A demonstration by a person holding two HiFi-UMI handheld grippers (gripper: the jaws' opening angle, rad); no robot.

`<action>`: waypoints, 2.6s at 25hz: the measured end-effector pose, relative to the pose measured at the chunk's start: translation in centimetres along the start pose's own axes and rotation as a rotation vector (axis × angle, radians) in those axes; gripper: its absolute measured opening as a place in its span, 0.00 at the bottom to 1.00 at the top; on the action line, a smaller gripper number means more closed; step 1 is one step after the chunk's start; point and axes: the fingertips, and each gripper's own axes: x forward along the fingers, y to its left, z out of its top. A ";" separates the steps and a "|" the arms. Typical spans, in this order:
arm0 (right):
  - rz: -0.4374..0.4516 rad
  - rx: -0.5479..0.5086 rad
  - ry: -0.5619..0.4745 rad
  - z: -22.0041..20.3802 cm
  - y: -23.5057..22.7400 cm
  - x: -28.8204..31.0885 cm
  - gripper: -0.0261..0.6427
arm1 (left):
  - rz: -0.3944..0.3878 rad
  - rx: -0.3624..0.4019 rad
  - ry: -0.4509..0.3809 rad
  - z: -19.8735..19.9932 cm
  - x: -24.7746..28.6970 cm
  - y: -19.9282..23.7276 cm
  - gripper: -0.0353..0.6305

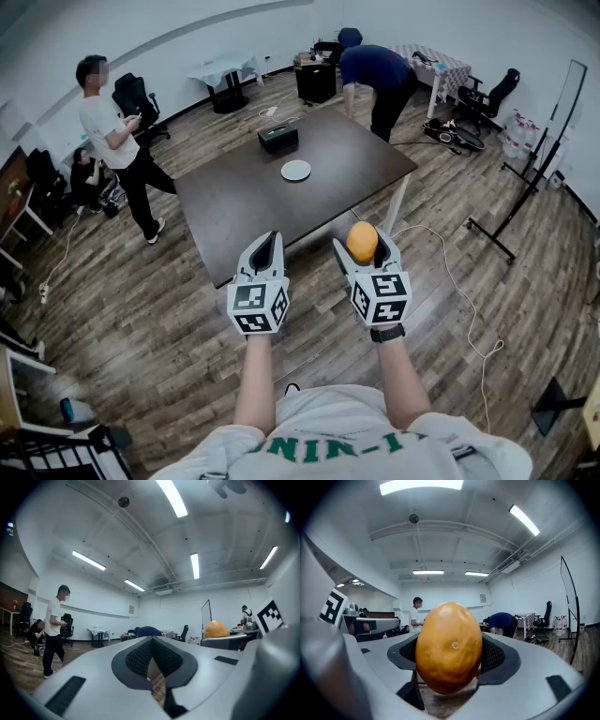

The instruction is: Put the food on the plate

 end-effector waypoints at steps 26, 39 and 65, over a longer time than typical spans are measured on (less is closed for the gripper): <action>-0.176 0.135 -0.008 -2.3 -23.3 4.3 0.56 | -0.122 0.012 0.079 -5.9 22.6 -11.0 0.07; -0.058 0.057 0.020 1.2 -25.8 25.5 0.56 | -0.097 0.053 -0.018 -3.2 40.4 -1.6 0.07; 0.552 -0.065 0.107 2.7 -24.8 62.3 0.56 | 0.493 0.047 0.013 -3.4 58.5 19.1 0.07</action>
